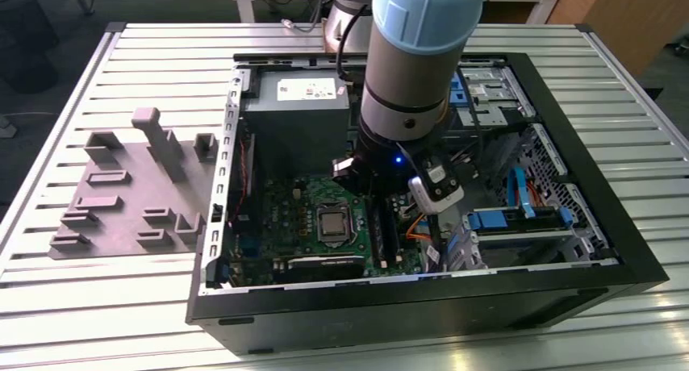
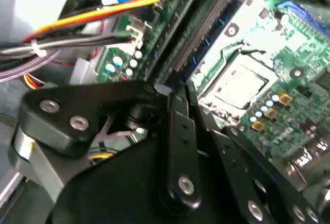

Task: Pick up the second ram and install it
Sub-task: 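Insert the second ram into the second slot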

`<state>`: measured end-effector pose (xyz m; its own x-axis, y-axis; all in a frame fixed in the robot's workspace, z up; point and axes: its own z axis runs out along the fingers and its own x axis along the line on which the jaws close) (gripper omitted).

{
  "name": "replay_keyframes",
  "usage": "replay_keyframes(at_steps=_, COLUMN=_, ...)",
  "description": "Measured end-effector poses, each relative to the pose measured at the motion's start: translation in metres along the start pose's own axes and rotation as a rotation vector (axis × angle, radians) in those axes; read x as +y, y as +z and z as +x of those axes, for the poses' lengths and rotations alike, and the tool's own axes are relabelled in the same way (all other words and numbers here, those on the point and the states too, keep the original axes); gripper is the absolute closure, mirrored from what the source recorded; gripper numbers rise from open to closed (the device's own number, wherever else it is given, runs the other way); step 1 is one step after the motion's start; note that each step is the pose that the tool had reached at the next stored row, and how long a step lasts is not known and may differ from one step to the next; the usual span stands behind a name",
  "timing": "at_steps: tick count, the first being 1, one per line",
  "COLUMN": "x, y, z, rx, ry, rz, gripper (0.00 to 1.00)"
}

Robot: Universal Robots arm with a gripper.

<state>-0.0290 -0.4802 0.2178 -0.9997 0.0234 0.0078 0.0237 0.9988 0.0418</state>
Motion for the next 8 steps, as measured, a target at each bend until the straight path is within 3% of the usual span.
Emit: replay_keyframes(at_steps=8, x=-0.0031, y=-0.0003, z=0.0000, rx=0.0001, ry=0.000, rz=-0.0003, gripper=0.86)
